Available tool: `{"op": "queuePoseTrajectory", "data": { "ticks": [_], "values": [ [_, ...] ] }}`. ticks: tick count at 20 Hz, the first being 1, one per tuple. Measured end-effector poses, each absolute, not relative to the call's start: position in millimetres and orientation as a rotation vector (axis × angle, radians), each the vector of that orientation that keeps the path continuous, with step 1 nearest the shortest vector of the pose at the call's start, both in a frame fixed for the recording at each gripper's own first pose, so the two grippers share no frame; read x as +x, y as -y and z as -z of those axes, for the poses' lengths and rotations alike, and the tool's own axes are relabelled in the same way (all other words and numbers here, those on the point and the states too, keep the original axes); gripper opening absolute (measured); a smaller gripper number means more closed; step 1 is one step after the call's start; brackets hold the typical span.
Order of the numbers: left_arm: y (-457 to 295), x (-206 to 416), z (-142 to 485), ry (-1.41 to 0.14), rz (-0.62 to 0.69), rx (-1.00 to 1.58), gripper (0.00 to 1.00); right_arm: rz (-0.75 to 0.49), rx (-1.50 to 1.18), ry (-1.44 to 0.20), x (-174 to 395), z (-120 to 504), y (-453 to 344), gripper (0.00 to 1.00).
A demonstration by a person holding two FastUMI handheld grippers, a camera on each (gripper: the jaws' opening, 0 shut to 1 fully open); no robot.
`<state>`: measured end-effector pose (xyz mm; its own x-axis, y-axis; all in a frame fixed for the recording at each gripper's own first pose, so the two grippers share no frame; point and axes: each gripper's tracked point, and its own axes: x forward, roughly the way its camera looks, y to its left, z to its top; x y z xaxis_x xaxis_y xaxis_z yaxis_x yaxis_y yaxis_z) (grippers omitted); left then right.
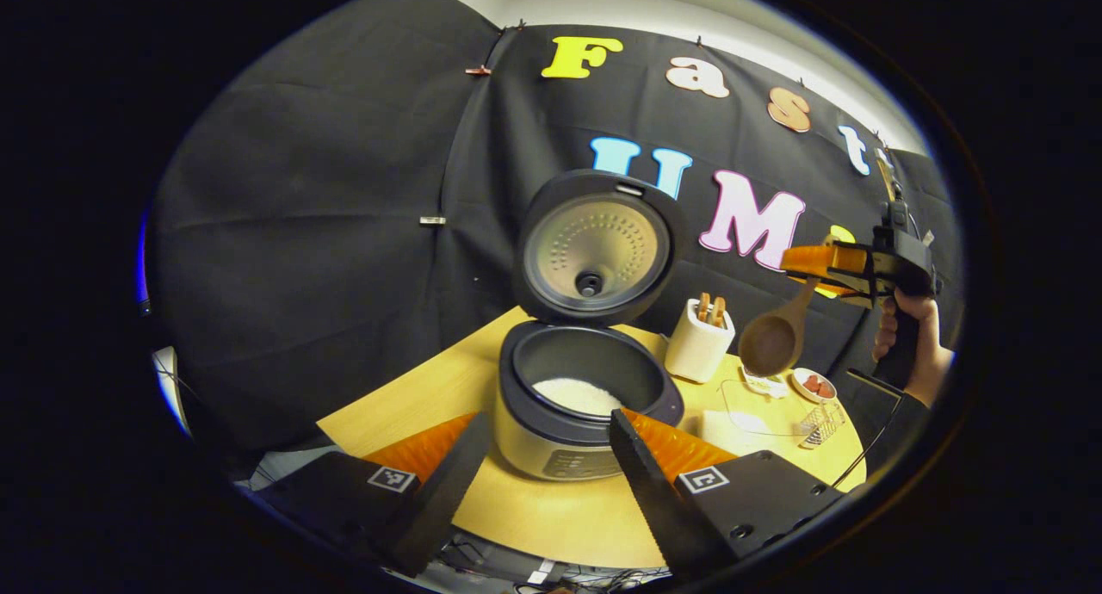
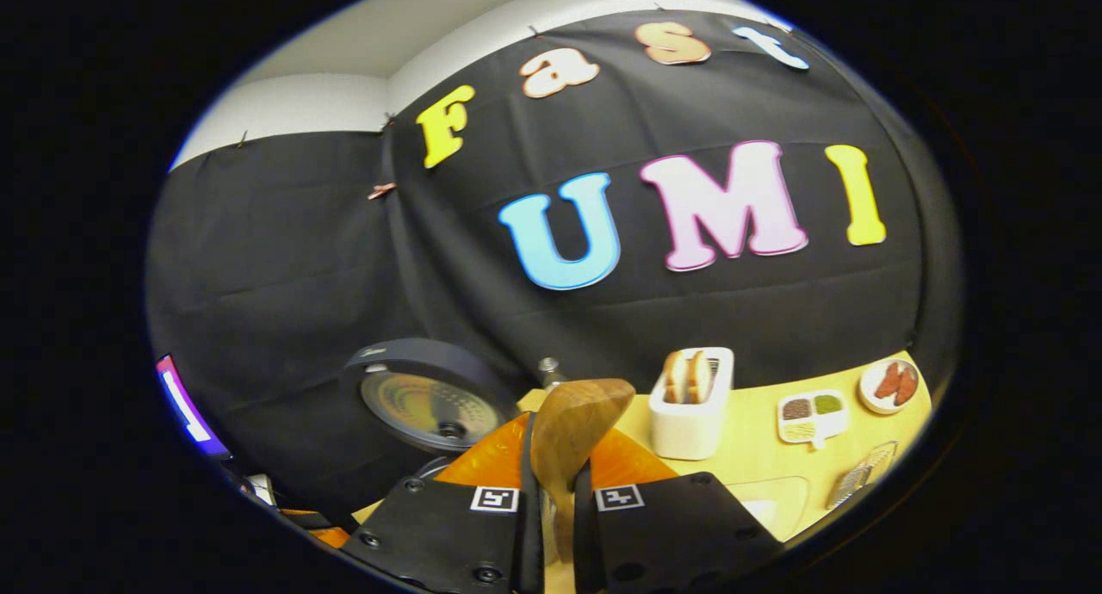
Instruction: Close the left gripper, press the button to open the rice cooker; take a wooden spoon from the chopstick holder with the right hand, scoop a spoonful of rice and pour it into the rice cooker, then put the wooden spoon back into the chopstick holder.
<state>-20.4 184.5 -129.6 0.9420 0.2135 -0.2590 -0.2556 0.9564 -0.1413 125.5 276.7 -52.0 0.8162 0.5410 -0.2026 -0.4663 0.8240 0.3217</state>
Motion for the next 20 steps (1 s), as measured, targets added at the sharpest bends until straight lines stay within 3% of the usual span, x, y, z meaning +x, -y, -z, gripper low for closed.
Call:
{"op": "queuePoseTrajectory", "data": {
  "ticks": [2, 3, 9, 10, 11, 13, 20],
  "values": [
    [-168.0, -13.6, 130.3, -0.258, -0.219, -0.182, 0.95, -0.448, 0.279, -0.292, 137.9, 54.8, -226.5, 0.12],
    [-159.2, -9.6, 129.9, -0.266, -0.208, -0.181, 0.95, -0.409, 0.293, -0.300, 144.2, 57.9, -201.8, 0.17],
    [-107.1, 24.8, 111.0, -0.278, -0.115, -0.121, 0.95, -0.174, 0.377, -0.326, 167.7, 77.4, -63.8, 0.17],
    [-100.1, 32.0, 107.1, -0.274, -0.108, -0.106, 0.95, -0.135, 0.391, -0.329, 170.1, 82.1, -43.7, 0.12],
    [-93.2, 38.1, 102.1, -0.270, -0.103, -0.093, 0.95, -0.099, 0.407, -0.334, 172.8, 87.1, -23.9, 0.17],
    [-79.6, 49.4, 94.4, -0.263, -0.100, -0.075, 0.95, -0.027, 0.454, -0.339, 180.1, 96.0, 12.9, 0.17],
    [-39.0, 61.6, 91.9, -0.294, -0.147, -0.069, 0.95, 0.122, 0.568, -0.389, 214.6, 150.9, 99.0, 0.18]
  ]
}}
